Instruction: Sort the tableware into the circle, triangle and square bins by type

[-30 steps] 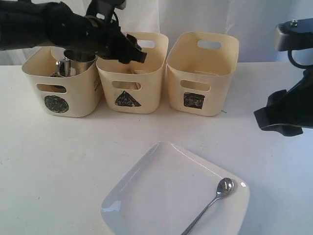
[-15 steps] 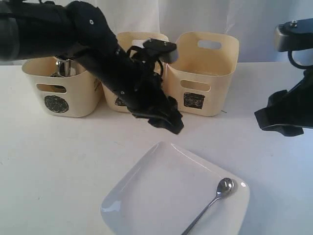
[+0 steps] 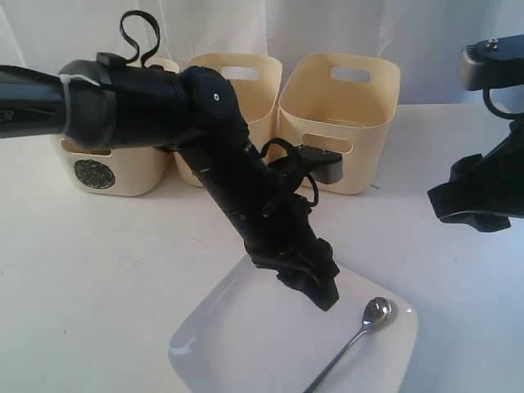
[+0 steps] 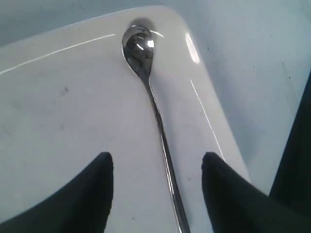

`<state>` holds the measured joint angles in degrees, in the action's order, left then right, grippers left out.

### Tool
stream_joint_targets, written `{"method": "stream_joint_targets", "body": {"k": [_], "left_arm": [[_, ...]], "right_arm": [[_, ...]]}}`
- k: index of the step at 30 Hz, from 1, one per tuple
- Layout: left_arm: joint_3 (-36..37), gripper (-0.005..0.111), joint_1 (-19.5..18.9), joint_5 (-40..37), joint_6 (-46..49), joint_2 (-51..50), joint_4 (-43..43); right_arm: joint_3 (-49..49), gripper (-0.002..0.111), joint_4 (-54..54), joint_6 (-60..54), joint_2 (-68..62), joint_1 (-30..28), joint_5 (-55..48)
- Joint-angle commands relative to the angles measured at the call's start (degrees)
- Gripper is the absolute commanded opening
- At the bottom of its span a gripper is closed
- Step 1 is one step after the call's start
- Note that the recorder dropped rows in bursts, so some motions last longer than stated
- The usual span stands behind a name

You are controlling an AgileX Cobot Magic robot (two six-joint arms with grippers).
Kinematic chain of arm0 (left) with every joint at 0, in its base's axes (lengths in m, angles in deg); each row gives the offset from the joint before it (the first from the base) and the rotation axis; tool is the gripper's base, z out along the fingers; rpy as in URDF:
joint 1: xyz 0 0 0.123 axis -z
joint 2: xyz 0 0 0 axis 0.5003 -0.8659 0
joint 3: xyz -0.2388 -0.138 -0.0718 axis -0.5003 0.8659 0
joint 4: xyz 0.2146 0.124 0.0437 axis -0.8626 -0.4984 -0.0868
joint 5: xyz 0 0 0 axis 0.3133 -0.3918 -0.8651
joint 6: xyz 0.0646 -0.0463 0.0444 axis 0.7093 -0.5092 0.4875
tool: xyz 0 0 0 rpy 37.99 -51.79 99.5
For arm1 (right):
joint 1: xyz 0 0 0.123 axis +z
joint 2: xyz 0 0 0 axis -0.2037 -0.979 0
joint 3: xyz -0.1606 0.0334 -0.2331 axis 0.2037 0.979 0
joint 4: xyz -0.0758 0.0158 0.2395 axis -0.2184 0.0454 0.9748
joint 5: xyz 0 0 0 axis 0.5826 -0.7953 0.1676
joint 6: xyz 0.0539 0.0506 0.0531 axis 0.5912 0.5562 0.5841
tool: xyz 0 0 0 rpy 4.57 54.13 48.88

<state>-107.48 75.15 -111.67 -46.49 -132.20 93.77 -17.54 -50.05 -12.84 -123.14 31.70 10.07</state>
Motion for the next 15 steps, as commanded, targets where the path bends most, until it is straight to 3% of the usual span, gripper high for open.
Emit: {"method": "stream_joint_targets", "body": {"k": [1,6,15], "left_arm": [[-0.23,0.059,0.3,-1.35,1.36,-1.83,4.67],[-0.23,0.059,0.83,-1.35,7.64,-4.6,11.34],[-0.31,0.059,5.27,2.0,7.97,-7.57,4.68]], "right_arm": [[0.22,0.055,-0.31,0.47,0.4,0.02,-0.26],[0.22,0.055,-0.31,0.69,0.4,0.02,-0.24],[0.22,0.055,-0.31,0.69,0.4,0.02,-0.24]]}}
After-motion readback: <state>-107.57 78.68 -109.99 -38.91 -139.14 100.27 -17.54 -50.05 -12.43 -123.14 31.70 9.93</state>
